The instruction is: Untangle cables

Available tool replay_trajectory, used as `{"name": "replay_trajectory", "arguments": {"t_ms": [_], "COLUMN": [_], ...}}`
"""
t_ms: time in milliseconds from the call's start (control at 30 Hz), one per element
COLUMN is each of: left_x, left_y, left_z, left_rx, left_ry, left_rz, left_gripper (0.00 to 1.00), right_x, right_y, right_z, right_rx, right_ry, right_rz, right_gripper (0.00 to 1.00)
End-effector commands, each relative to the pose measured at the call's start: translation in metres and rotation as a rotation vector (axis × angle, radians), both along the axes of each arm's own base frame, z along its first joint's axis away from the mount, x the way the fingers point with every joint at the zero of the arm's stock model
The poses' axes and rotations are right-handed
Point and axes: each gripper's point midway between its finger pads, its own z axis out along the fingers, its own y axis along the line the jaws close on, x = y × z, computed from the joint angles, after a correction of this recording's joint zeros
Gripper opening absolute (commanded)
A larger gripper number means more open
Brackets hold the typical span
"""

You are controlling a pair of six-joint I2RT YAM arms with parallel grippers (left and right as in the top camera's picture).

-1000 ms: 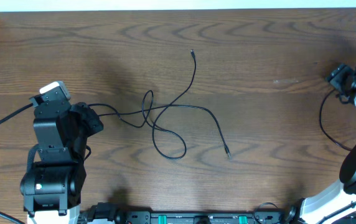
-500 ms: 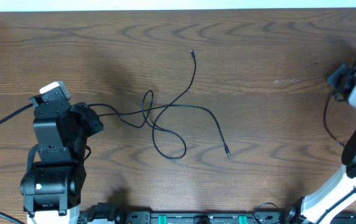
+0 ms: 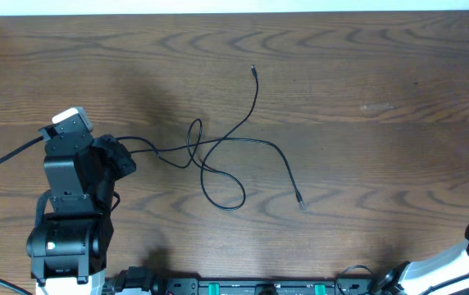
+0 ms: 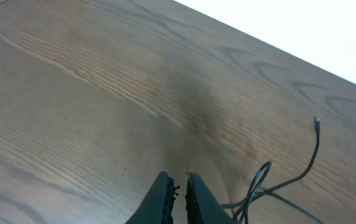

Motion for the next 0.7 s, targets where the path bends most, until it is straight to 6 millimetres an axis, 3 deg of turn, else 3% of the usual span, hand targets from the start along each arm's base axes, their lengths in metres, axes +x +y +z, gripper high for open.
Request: {"name": "replay_trajectory", "arguments": {"t_ms": [0,33,67,100,133,233,400,667], "left_x": [-0.001,-0.001,-0.001,-0.001,-0.001,-0.001,0.001,0.023], "left_y": [0.004,0.004,0.004,0.004,0.004,0.004,-0.006,-0.087], "left_z": [0.008,0.008,0.008,0.008,0.008,0.008,0.009,0.02], "left_rx": [0.01,0.01,0.01,0.01,0.01,0.01,-0.024,-0.286], "left_ry": [-0.022,-0.022,-0.022,-0.022,-0.022,-0.022,-0.028,-0.087], "left_rz": [0.021,0.021,0.021,0.021,0.021,0.021,-0.026,-0.421], "left_gripper": [0.08,0.08,0.08,0.08,0.09,0.08,0.08,0.08], "right_x": [0.002,0.002,0.003,0.003,0.003,0.002,-0.008,-0.036], "right_y": [0.003,0.005,0.009,0.014,0.02,0.039,0.067,0.122], "right_z": [-0.064,-0.079,-0.098,-0.111,-0.122,-0.135,-0.097,-0.017], "right_rx": [0.103,0.13,0.171,0.201,0.233,0.31,0.367,0.495], "right_ry": [0.129,0.157,0.195,0.222,0.246,0.281,0.237,0.045], "right_rz": [0.009,0.015,0.031,0.047,0.062,0.119,0.167,0.2], "right_gripper": [0.08,0.21,0.63,0.86,0.99,0.99,0.99,0.99]}}
